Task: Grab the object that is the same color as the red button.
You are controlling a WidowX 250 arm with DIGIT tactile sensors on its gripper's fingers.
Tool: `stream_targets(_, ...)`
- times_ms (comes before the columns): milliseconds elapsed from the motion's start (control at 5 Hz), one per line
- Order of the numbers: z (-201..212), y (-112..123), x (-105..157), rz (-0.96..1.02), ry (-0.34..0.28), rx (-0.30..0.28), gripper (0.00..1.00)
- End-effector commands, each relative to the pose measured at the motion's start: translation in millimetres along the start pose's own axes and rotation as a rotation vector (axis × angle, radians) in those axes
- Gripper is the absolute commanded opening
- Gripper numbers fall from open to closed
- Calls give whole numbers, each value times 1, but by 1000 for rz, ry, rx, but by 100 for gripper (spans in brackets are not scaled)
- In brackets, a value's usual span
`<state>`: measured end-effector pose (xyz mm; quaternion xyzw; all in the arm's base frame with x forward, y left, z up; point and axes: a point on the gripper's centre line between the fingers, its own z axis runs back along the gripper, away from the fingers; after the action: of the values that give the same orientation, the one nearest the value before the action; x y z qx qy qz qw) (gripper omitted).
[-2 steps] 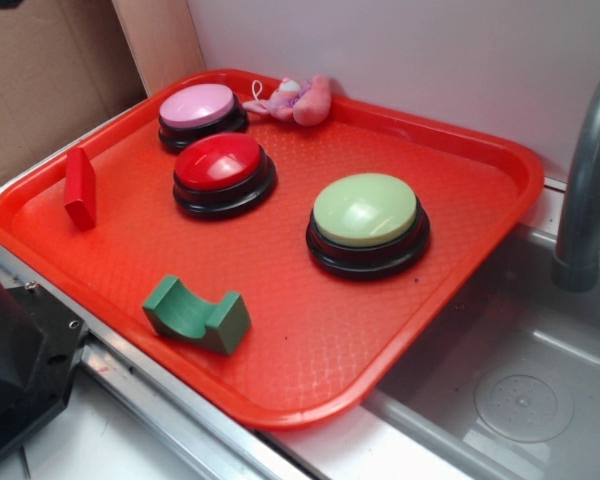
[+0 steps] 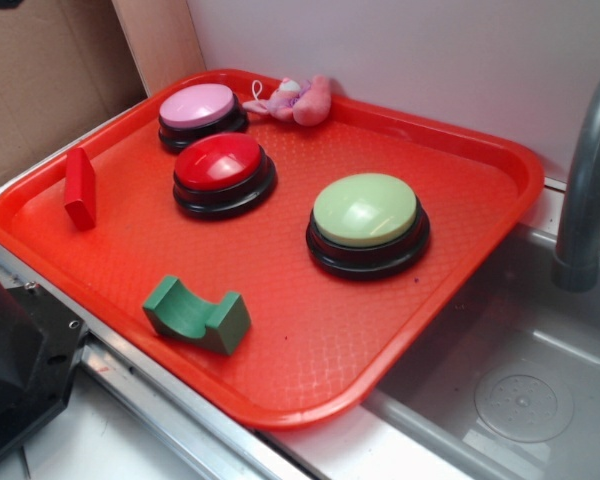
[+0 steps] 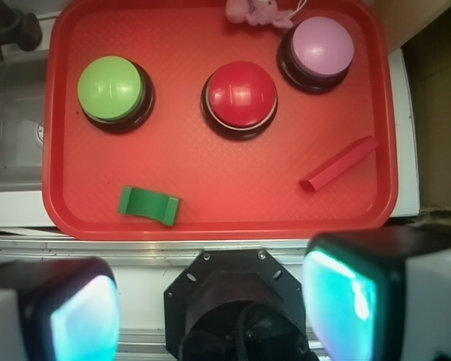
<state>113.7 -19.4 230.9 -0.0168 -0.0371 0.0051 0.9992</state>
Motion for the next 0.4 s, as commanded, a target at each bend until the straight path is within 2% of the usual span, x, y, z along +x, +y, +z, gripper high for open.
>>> stream_targets(0,-15,33,-1,198,-66,-78,100)
stream_targets(200,-43,62,2,400,-47,-75,100)
